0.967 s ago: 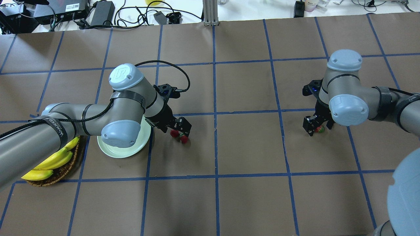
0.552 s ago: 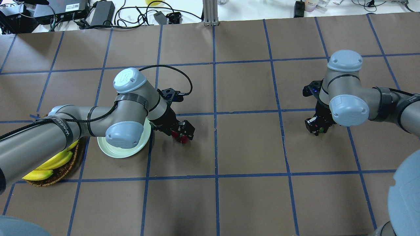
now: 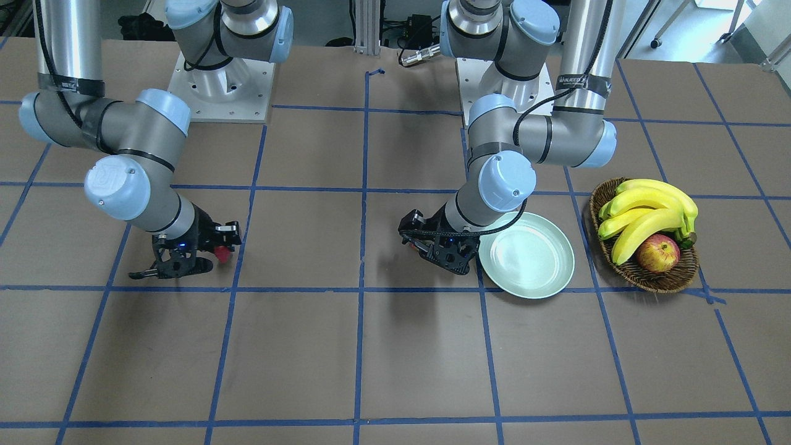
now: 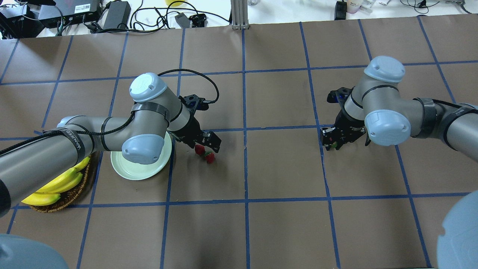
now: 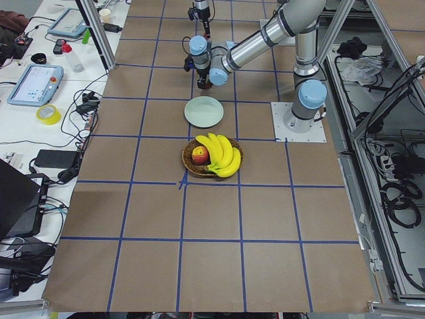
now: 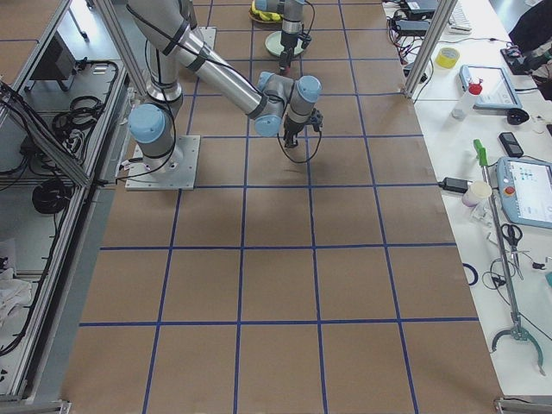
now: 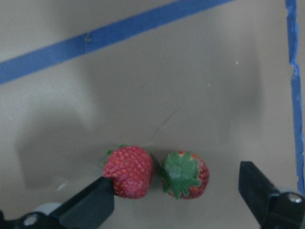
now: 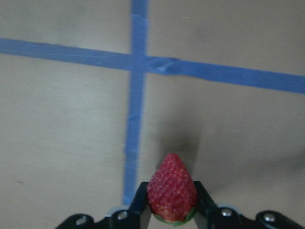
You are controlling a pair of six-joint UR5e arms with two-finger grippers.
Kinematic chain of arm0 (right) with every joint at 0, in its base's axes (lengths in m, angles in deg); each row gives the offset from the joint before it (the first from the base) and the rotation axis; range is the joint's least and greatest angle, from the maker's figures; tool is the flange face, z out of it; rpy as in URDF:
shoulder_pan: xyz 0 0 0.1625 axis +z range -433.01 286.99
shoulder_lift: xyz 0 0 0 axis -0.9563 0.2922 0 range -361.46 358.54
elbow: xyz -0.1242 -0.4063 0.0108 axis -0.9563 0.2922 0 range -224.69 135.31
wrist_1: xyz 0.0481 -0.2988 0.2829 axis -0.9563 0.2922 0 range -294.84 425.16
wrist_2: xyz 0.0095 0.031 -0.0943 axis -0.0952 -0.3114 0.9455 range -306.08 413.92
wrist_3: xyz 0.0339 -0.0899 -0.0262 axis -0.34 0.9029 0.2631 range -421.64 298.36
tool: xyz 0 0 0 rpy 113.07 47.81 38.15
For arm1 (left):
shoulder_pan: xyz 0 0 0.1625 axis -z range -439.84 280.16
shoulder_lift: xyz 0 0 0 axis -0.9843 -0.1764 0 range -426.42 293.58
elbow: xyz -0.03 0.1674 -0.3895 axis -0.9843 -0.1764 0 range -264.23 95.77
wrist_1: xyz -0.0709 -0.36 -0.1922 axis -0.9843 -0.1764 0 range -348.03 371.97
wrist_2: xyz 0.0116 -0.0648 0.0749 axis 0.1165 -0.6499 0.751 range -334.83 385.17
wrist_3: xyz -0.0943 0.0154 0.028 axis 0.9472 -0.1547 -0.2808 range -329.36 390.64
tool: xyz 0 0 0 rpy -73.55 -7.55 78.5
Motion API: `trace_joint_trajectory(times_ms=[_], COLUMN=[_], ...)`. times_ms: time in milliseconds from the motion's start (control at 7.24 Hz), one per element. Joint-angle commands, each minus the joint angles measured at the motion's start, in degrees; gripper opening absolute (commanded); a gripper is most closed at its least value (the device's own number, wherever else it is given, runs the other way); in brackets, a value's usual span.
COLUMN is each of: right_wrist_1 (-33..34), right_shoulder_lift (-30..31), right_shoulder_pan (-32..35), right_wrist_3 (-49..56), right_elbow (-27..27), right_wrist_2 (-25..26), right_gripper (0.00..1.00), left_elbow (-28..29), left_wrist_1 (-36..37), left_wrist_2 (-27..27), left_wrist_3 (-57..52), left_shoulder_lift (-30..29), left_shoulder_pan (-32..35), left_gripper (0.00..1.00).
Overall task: Collect all strawberries into plate
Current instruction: 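Grasp a strawberry with the left gripper while the right carries its strawberry closer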
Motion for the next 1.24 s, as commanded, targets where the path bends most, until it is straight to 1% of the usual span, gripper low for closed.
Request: trace_joint_trajectory(times_ms=[0,138,276,414,552,690,828,967,1105], right_wrist_1=[1.1,1.6,1.7,1.7,2.1,3.4,5.7,7.0,7.1], right_shoulder_lift=[-0.2,-0.3,-1.3,-2.0,-2.9,-4.1,-6.0,-7.1,-7.4], right_shoulder_pan=[6.3,7.4,8.7,8.9,9.7,10.9,12.3,13.8,14.4], right_wrist_3=[-7.8,-9.2,-9.6,-9.6,-9.7,-9.6,-9.6,-9.7,-9.7], right_elbow=[-0.2,-0.3,-0.5,-0.5,-0.4,-0.5,-0.3,0.4,0.5], right_wrist_2=[-19.9,-25.0,-32.6,-33.8,-36.2,-38.7,-38.8,-38.8,-38.6], right_gripper=[0.0,0.0,0.0,0.0,0.0,0.0,0.0,0.0,0.61], left_elbow=[0.6,-0.7,-2.2,-3.4,-3.5,-2.7,-1.3,0.6,1.4], left_wrist_1=[-0.6,-0.6,-0.5,-0.3,-0.2,-0.1,-0.2,-0.7,-0.8], left_wrist_2=[0.1,0.2,0.2,0.2,0.1,-0.1,0.0,0.0,0.1], left_wrist_3=[1.3,1.1,1.0,1.0,1.5,0.9,0.8,0.8,1.0], left_shoulder_lift=[0.1,-1.1,-1.0,-1.1,-1.0,-0.6,-0.8,-1.1,-1.0], left_shoulder_pan=[0.1,0.2,0.2,0.2,0.3,0.3,0.2,0.2,0.2], left_gripper=[1.0,1.0,1.0,1.0,1.0,0.58,0.51,0.28,0.0])
